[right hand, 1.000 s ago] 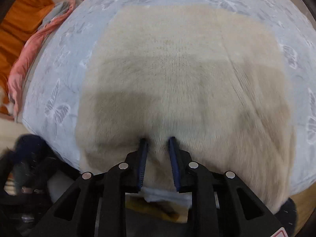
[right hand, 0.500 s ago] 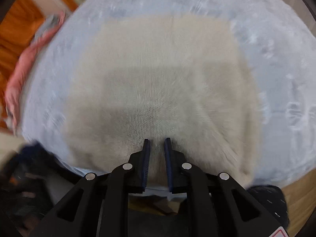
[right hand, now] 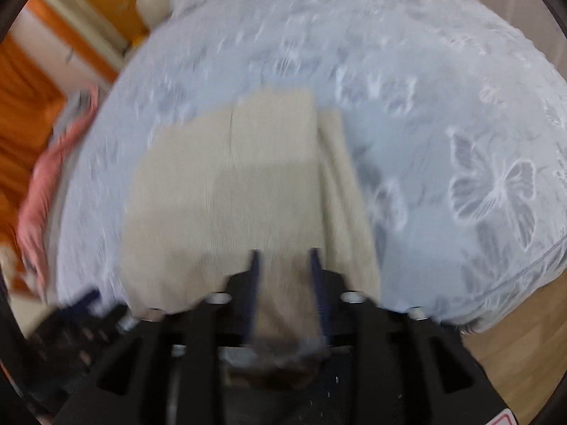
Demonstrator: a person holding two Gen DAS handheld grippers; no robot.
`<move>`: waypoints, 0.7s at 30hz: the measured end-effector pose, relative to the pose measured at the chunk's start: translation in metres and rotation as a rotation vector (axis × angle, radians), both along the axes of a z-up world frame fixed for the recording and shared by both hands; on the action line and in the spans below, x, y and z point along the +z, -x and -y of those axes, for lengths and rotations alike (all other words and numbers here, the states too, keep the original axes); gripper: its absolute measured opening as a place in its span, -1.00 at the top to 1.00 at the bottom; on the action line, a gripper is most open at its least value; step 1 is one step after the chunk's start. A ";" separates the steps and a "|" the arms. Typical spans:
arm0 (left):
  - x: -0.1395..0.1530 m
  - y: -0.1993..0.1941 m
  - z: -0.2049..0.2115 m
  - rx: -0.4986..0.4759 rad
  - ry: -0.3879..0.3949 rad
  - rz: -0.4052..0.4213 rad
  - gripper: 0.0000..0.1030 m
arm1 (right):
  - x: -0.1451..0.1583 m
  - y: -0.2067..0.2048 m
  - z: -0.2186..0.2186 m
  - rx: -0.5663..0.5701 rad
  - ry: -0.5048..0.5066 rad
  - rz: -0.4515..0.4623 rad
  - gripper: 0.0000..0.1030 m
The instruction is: Fold small clothes
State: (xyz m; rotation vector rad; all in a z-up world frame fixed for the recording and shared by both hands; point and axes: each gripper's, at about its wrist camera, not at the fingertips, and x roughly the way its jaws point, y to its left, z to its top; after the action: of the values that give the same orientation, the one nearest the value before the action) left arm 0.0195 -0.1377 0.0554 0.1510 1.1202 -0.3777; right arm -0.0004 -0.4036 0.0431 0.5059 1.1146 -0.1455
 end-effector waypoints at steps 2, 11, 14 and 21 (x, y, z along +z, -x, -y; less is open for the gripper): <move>-0.001 -0.002 0.006 -0.007 -0.001 -0.003 -0.39 | -0.019 -0.017 0.004 -0.004 -0.009 -0.057 0.00; 0.003 -0.005 0.024 -0.030 -0.024 0.026 -0.39 | 0.036 0.003 0.000 0.040 0.003 0.150 0.88; -0.004 -0.005 0.028 -0.031 -0.029 0.006 -0.39 | -0.007 0.002 0.013 0.011 0.038 0.016 0.96; -0.011 -0.001 0.033 -0.051 -0.061 0.010 -0.40 | -0.012 0.003 0.024 -0.019 -0.041 -0.007 0.77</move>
State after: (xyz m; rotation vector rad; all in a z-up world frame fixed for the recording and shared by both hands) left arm 0.0205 -0.1706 0.0447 0.2350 1.1206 -0.3877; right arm -0.0029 -0.4271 0.0306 0.5530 1.1216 -0.1415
